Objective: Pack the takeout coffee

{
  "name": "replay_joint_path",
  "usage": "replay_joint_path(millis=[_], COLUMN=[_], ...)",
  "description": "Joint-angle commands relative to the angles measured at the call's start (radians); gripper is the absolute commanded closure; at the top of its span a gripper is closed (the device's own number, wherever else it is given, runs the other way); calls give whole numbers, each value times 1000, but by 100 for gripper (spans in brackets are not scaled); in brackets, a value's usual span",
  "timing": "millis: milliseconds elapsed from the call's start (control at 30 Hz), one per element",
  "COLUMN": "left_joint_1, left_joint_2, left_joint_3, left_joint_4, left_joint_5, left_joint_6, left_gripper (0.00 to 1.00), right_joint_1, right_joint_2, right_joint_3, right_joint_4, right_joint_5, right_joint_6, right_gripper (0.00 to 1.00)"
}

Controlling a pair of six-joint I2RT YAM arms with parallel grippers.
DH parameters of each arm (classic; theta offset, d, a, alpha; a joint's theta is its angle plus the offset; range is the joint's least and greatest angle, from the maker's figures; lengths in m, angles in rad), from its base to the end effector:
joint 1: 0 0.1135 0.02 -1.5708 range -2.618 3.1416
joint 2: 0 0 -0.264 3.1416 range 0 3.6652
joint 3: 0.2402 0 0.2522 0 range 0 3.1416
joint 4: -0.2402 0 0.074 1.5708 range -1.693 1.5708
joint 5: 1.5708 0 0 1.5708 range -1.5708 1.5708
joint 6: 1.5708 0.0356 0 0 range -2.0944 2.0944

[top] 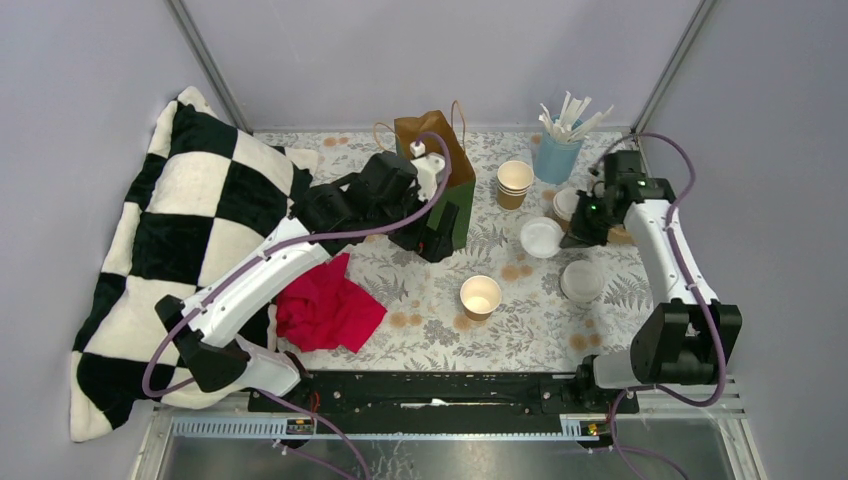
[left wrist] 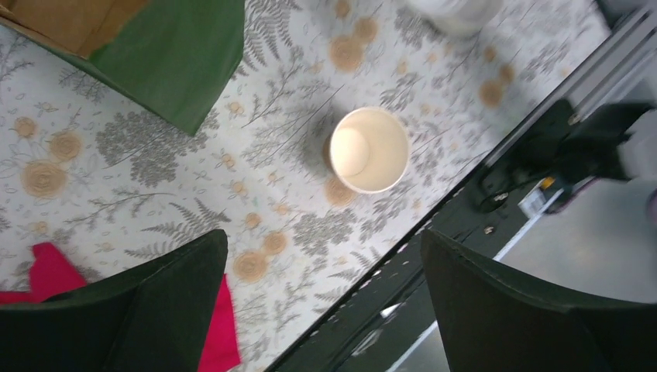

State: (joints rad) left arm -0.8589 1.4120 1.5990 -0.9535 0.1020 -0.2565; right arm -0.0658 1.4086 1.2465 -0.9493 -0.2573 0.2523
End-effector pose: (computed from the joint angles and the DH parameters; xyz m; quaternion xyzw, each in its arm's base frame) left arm 0.1845 -0.2194 0.4028 0.2917 0.8717 -0.2467 0.3068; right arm 0.2769 -0.0092 0.2965 0.1241 0.9581 0.1454 0.2132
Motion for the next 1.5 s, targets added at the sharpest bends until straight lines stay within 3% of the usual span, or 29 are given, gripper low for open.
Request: replay_joint_path(millis=[0,200,400,533,867,1467], left_joint_1=[5,11,-30,-58,-99,-103], left_joint_2=[22,60,115,173,301,342], left_joint_3=[91,70,24,85,238,294], left_joint_4=[41,101,146,88,-82,-139], left_joint_5=[3,7,12,-24,-174,-231], left_joint_6=[-181,-370,-496,-492,-451,-424], left_gripper=[2,9,23,29,64,99], right_joint_1=[175,400,485,500,544,566], right_joint_2=[-45,-93,-103,-95,-84,-87], right_joint_3=[61,64,94,105,104,123], right_joint_4=[18,41,14,15,39,26], right_joint_5=[-74,-40,-8,-8,4,20], right_joint_6=[29,66,35,15,39,34], right_gripper=[100,100,100,100,100,100])
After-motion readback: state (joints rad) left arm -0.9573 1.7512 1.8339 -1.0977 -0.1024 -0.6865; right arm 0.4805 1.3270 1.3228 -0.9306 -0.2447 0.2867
